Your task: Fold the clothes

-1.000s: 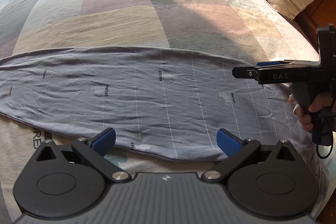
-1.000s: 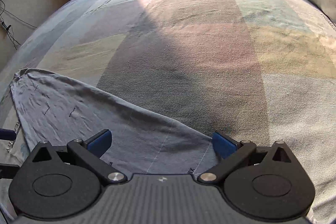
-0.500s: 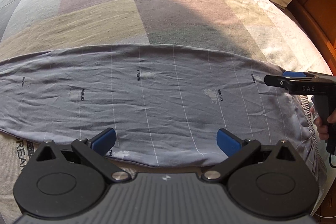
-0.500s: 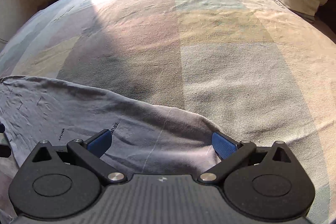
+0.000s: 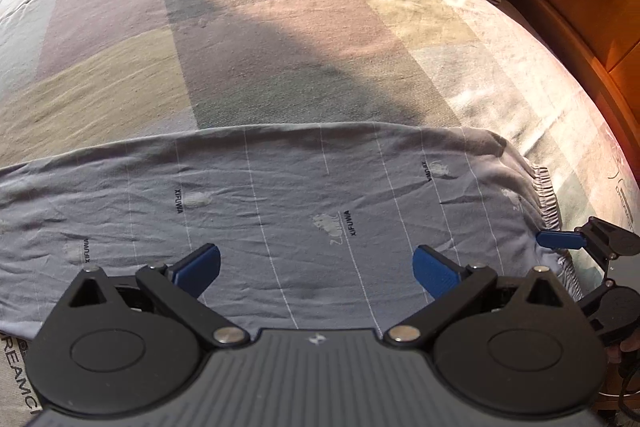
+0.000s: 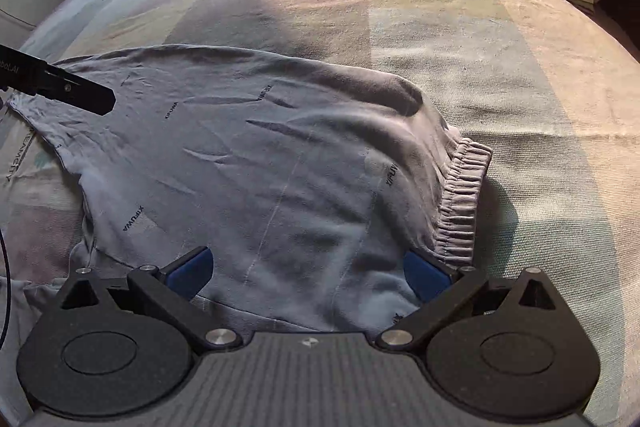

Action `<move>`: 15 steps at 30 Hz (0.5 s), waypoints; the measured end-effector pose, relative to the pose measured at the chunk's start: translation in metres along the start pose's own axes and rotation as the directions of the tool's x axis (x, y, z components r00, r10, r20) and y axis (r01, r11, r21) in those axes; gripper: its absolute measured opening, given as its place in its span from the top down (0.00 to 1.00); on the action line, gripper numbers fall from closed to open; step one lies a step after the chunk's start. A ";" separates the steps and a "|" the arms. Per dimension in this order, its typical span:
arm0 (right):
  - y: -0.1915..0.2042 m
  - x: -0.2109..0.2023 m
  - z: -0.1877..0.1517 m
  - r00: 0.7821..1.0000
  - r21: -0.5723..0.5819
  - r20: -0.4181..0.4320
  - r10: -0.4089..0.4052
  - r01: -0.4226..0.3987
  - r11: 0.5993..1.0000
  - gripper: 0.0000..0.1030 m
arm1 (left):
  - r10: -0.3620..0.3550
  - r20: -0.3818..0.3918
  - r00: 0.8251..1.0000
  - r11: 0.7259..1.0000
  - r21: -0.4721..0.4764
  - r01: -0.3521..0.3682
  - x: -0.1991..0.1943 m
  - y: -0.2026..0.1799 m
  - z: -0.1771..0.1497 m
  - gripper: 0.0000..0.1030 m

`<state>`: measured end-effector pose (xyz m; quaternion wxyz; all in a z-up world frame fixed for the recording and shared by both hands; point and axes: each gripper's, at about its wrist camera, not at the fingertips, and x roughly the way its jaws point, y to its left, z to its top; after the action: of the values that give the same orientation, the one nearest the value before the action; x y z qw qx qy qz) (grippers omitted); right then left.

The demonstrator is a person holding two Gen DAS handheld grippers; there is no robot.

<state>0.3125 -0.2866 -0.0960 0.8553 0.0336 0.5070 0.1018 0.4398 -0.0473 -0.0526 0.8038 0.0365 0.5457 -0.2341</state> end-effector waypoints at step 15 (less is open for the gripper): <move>0.001 0.000 -0.007 0.998 -0.008 0.052 -0.017 0.018 1.000 0.00 | -0.051 -0.019 0.999 0.983 0.175 0.054 0.075 -0.033 0.061 0.01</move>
<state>0.3061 -0.2861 -0.0994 0.8691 0.0281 0.4844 0.0957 0.5009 -0.1216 -0.0886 0.7871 0.0946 0.5293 -0.3022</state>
